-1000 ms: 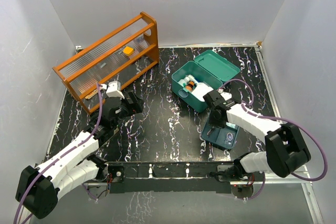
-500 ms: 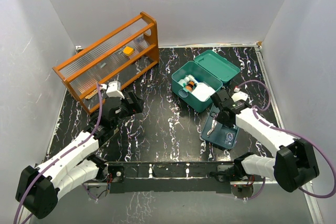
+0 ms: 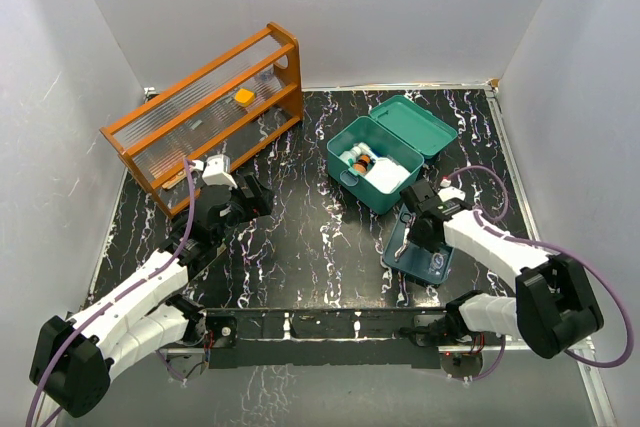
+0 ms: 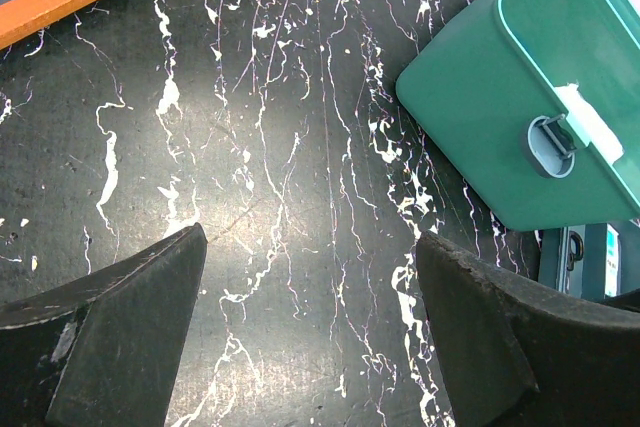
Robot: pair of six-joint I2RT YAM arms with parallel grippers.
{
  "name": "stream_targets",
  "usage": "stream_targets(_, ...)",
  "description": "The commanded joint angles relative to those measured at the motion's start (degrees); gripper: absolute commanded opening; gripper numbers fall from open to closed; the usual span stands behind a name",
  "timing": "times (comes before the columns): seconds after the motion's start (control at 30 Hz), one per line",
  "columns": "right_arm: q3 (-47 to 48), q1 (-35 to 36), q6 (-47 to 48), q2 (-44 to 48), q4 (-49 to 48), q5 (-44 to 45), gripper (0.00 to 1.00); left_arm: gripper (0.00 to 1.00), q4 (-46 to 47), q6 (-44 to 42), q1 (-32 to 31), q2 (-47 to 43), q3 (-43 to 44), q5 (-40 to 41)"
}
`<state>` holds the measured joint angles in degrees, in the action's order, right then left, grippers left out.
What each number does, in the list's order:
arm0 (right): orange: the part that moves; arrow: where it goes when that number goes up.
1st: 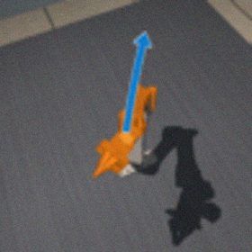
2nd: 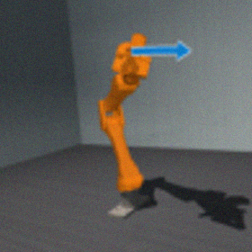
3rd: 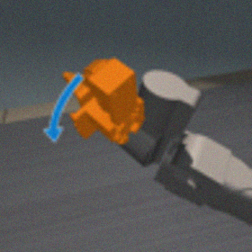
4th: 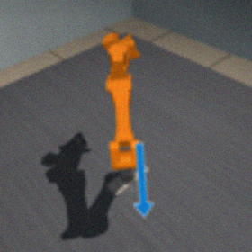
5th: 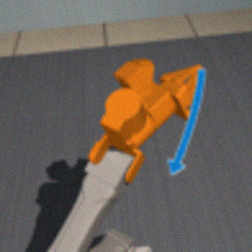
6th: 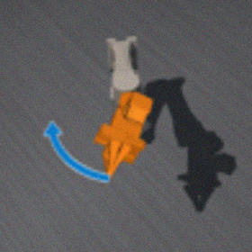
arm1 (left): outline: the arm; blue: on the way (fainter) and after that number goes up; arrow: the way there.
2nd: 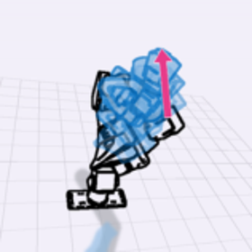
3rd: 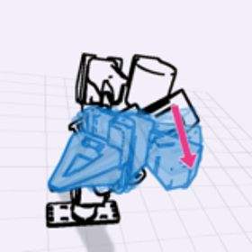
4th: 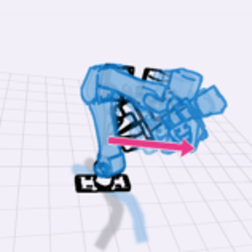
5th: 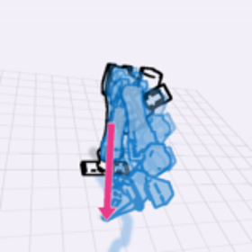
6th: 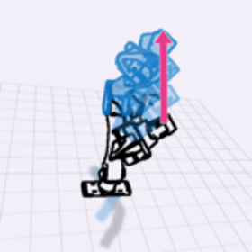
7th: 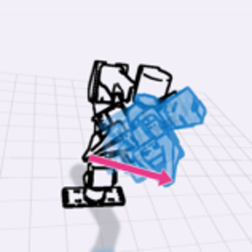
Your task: Organize the medicine kit
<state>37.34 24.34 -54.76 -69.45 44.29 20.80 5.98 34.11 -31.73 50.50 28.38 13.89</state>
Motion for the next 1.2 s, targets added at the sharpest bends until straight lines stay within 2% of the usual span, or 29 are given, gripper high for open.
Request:
stream_targets(0.0,-0.26,-0.27,1.26,-1.64,-4.92,-1.57,0.19,0.85,0.38,-0.07,-0.08,-0.76,1.19,-0.09)
stream_targets(0.43,-0.96,-2.36,2.40,-3.21,-5.46,-1.02,0.09,0.85,0.11,-0.24,-0.08,-0.50,1.50,0.21)
stream_targets(0.53,-0.28,-3.00,2.59,-3.00,-4.92,-1.75,0.00,0.85,0.09,-0.30,-0.09,-0.64,1.58,0.38)
stream_targets(1.0,9.47,-7.42,1.35,1.59,5.77,5.21,0.00,0.85,-0.16,-0.27,-0.05,-0.80,1.63,0.83)
stream_targets(1.17,12.81,-9.37,2.98,2.98,9.08,10.17,0.00,0.85,-0.11,-0.12,-0.04,-1.11,1.43,0.85)
